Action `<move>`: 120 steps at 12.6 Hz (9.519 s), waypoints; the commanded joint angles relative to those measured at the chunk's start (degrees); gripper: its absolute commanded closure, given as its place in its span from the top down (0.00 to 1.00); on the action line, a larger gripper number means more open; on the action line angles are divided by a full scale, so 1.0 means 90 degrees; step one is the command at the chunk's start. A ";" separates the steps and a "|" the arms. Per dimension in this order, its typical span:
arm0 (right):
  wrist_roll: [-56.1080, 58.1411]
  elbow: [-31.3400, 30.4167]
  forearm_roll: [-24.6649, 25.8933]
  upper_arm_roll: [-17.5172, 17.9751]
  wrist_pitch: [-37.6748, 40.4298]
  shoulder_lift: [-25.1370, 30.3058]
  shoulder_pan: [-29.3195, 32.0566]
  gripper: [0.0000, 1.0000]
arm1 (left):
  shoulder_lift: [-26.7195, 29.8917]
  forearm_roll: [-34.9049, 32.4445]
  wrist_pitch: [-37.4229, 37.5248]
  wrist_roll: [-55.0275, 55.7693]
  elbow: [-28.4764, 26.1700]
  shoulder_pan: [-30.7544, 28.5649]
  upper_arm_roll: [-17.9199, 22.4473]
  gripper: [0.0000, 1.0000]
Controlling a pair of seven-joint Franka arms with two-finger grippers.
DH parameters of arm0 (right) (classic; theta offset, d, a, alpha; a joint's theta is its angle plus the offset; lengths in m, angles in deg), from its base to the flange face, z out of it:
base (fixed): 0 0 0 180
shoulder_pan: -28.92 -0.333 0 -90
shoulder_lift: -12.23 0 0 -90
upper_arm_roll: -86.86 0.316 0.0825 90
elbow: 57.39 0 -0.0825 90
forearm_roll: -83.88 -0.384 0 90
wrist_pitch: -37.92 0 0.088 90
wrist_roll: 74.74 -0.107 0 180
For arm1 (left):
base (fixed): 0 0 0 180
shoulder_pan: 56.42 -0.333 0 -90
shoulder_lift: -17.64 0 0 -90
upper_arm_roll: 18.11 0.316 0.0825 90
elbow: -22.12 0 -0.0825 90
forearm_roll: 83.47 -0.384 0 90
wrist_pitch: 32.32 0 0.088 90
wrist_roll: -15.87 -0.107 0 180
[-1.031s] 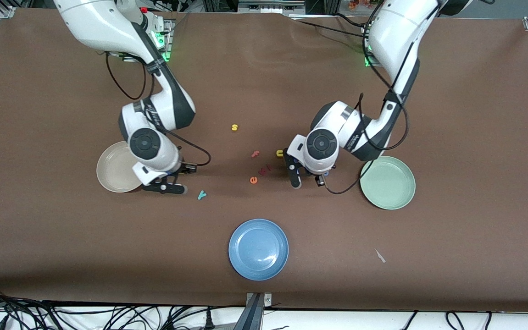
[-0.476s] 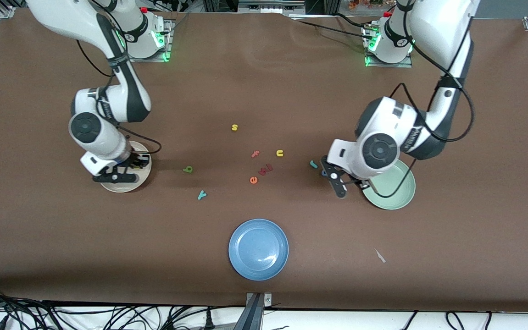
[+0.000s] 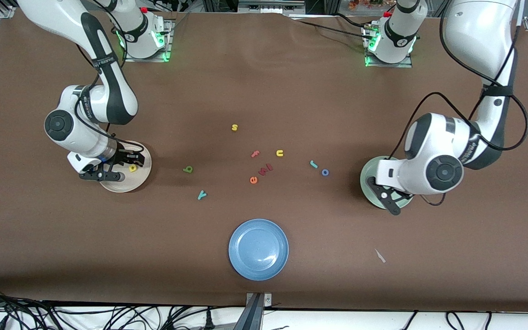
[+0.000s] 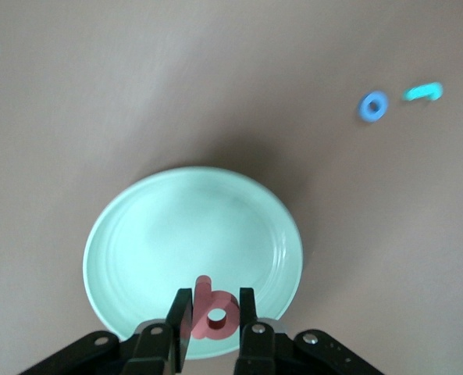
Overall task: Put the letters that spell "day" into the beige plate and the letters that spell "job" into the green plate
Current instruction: 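Release the yellow letter on the white plate while the left gripper lowers b, then grasp the cyan y with the right gripper while the left gripper releases b, then place the cyan y on the white plate while the left gripper reaches o, then grasp the green d with the right gripper while the left gripper grasps o, then place the green d on the white plate while the left gripper drops o, then grasp the cyan j with the left gripper while the right gripper withdraws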
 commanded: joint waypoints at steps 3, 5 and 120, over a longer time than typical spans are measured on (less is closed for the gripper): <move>-0.3048 0.1312 -0.0289 0.0020 -0.0054 -0.0818 -0.0922 1.00 | -0.0010 0.0045 -0.0081 0.0498 -0.0788 -0.0222 -0.0037 0.06; -0.4253 0.2008 -0.0289 0.0020 -0.0024 -0.1346 -0.1216 1.00 | -0.0020 0.0036 -0.0353 0.0498 -0.1091 -0.0299 -0.0037 0.05; 0.1536 0.2195 -0.0992 -0.2040 0.2543 -0.1485 -0.1637 1.00 | -0.0362 -0.0480 -0.2482 1.2604 -0.1414 0.0031 -0.2068 0.93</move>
